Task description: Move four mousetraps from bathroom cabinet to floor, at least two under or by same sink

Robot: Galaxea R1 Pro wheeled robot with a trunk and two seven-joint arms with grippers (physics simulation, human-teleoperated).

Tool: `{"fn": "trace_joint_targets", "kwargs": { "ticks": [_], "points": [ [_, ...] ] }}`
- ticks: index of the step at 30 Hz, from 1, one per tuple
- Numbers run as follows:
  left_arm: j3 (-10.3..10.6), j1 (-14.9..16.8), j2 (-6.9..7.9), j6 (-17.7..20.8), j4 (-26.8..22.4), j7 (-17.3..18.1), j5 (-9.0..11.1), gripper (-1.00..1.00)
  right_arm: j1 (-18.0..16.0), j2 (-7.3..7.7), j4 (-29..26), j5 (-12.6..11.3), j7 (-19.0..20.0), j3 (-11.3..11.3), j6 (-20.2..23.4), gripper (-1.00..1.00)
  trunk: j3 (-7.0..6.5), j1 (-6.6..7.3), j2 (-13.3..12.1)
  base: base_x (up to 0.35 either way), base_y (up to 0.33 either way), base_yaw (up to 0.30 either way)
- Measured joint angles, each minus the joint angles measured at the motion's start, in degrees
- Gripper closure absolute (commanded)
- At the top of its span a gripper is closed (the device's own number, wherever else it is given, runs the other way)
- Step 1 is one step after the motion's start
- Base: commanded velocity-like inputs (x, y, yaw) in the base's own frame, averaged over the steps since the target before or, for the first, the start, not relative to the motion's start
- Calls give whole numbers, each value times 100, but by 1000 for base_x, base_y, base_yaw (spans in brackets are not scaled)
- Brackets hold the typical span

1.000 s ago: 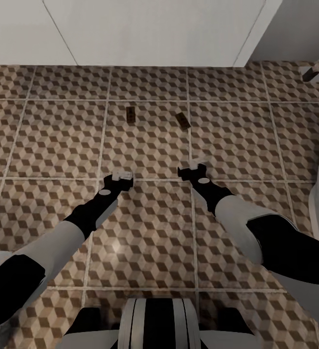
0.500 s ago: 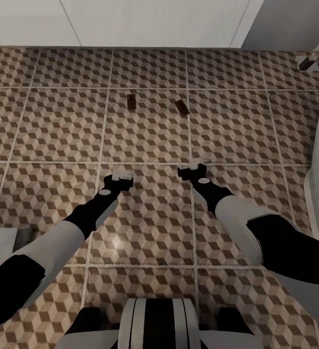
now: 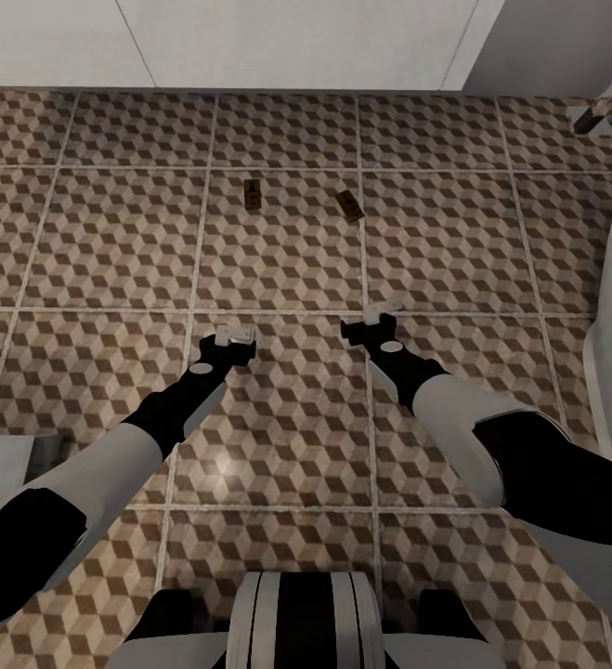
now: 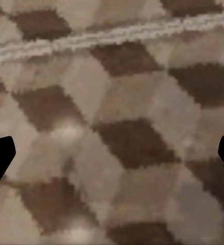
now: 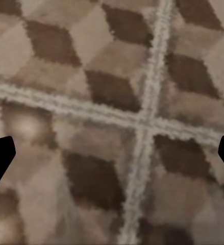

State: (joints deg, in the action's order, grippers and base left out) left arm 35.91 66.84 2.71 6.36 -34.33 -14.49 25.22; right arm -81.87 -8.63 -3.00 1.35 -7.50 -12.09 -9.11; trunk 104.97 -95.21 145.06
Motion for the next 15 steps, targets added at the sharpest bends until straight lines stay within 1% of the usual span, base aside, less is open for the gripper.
{"fn": "trace_joint_targets", "kwargs": {
  "ticks": [15],
  "points": [
    [1,0,0,8,-82,1,-1,-100,0,2,15,-8,23,2,-215,-100,0,0,0,0,0,0]
  ]
}}
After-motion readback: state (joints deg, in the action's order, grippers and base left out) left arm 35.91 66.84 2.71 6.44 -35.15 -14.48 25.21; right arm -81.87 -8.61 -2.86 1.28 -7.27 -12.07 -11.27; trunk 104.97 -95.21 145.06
